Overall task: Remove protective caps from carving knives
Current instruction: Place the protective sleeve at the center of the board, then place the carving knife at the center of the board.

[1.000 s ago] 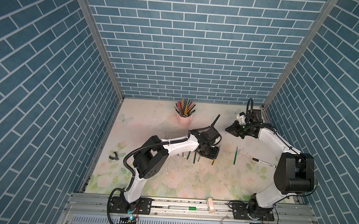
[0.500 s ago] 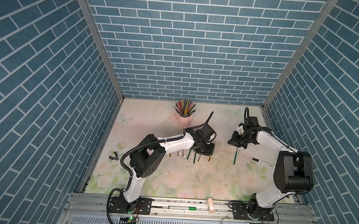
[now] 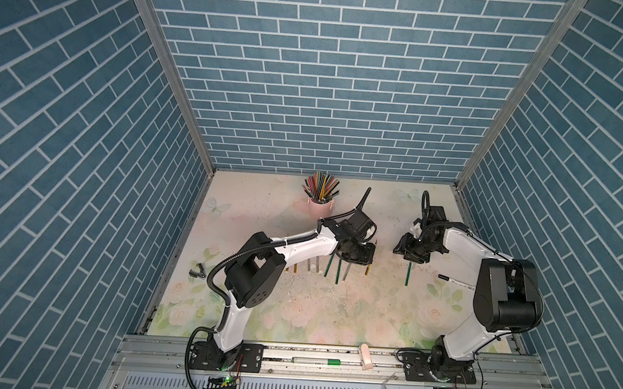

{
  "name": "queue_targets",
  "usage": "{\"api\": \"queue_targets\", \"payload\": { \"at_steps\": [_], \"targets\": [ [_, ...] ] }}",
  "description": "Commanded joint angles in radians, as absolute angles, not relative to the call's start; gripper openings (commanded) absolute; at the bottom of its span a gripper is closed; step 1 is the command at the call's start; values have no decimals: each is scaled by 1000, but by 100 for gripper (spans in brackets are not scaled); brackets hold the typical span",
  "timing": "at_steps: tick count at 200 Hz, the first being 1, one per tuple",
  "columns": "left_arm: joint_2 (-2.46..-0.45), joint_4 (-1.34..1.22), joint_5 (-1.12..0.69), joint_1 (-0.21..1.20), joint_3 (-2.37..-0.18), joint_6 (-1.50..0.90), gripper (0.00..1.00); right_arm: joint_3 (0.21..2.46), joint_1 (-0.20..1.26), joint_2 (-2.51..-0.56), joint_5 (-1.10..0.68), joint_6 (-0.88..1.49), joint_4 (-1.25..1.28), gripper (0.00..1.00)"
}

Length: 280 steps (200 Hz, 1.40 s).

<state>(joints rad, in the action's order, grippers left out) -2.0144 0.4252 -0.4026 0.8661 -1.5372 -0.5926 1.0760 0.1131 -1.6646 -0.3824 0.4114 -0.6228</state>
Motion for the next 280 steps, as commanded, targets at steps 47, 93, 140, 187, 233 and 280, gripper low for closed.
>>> {"api": "queue_targets", "payload": {
  "at_steps": [47,93,140,187,233,280],
  "targets": [
    [-2058,439,-406,862,-1590,-588,0,1083,115,-1631,-329,404,-676,76],
    [-2065,465,-354,870,-1607,-598,0,1087,112,-1575,-301,414,-687,83],
    [-2094,508,-270,905,-1640,-641,0,1082,95,-1519,-309,406,-699,84],
    [-2144,532,-198,933,-1677,-701,0,1050,32,-1452,-324,394,-709,85],
    [-2215,573,-175,965,-1763,-730,0,1009,-22,-1415,-360,377,-719,87],
    [-2246,577,-170,971,-1773,-777,1,970,-44,-1386,-366,370,-716,97]
  ]
}}
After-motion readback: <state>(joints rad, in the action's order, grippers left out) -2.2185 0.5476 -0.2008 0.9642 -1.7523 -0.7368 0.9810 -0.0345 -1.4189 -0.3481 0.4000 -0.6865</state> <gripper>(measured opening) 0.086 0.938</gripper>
